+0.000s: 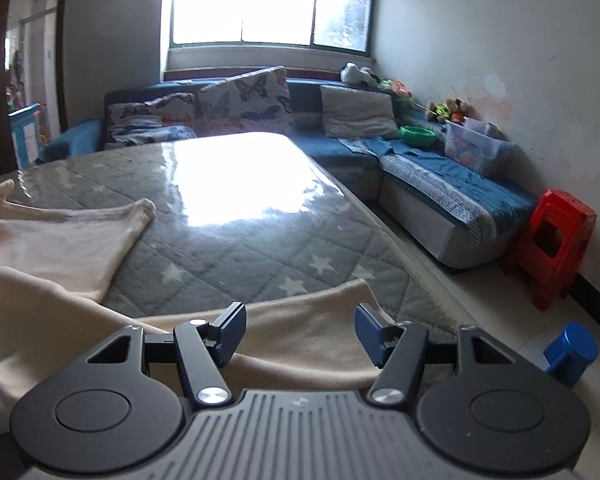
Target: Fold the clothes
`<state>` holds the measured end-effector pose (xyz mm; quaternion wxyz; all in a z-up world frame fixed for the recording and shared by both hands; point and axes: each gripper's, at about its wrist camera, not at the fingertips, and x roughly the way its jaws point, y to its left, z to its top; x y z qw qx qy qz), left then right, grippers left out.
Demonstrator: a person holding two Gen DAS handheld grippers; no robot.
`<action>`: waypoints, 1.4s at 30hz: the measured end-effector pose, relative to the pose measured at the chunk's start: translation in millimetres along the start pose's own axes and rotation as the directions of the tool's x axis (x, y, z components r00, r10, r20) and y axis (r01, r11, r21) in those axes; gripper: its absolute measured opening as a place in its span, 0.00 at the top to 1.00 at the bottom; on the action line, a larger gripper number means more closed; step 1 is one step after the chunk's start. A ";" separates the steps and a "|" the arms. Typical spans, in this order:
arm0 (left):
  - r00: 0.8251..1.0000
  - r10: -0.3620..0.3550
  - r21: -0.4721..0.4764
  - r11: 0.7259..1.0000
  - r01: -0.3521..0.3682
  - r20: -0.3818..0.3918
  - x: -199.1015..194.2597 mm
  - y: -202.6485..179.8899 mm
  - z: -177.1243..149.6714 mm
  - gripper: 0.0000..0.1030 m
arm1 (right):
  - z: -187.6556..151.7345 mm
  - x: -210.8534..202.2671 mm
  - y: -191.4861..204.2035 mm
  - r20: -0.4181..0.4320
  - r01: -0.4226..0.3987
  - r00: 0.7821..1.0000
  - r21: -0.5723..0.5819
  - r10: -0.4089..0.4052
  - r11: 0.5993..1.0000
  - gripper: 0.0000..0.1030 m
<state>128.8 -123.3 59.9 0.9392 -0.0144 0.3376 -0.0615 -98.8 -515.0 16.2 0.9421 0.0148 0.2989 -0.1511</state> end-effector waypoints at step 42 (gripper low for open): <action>0.982 0.118 -0.247 0.957 -0.152 -0.147 14.5 94.5 -14.4 0.58 | 102.0 106.6 200.8 -0.248 -0.544 0.834 -0.213 0.493 0.812 0.59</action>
